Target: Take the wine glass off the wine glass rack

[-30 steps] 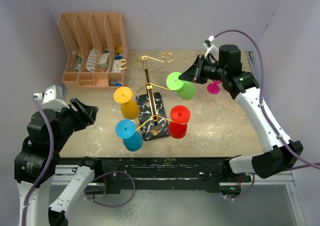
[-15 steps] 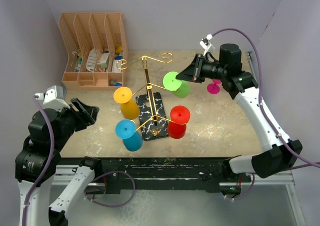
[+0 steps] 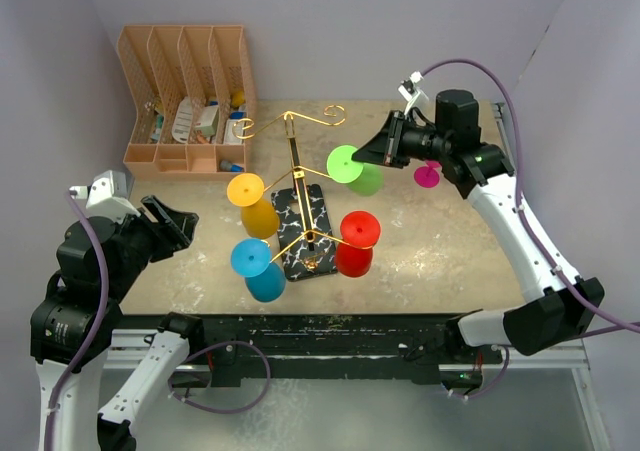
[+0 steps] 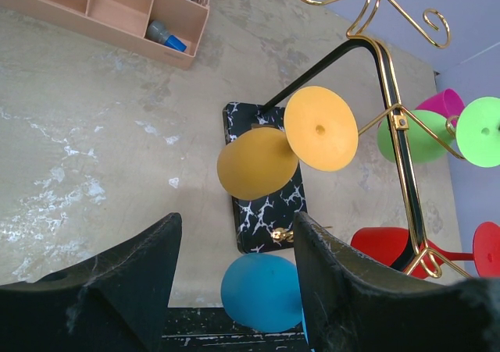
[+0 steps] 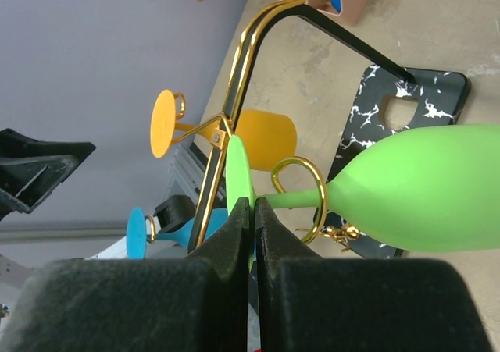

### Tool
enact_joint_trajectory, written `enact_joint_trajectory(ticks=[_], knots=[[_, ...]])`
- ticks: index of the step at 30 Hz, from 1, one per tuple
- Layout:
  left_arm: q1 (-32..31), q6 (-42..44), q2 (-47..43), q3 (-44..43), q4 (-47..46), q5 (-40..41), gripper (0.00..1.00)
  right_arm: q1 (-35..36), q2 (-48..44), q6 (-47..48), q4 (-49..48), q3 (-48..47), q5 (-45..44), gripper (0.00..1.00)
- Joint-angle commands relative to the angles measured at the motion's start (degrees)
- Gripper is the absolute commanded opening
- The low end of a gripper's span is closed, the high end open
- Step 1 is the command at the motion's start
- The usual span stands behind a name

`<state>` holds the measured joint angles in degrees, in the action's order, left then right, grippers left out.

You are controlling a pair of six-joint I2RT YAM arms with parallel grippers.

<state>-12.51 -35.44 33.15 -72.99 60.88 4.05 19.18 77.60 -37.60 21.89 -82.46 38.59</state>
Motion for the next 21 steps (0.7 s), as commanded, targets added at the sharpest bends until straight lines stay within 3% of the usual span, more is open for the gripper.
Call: enact_joint_trajectory(ticks=[1,11,21], knots=[[-0.05,-0.31,0.49,-0.39,-2.26,-0.38,0.62,0.42,-2.15,1.09,1.18,0.71,-0.84,0.00],[-0.01,-0.63,0.42,0.44,-2.55,-0.42,0.62,0.74,-2.29,2.06,1.20,0.85,4.55,0.00],[-0.06,-0.86,0.43,0.48,-2.73,-0.79,0.62,0.95,-2.88,4.02,4.49,0.72,0.93,0.00]])
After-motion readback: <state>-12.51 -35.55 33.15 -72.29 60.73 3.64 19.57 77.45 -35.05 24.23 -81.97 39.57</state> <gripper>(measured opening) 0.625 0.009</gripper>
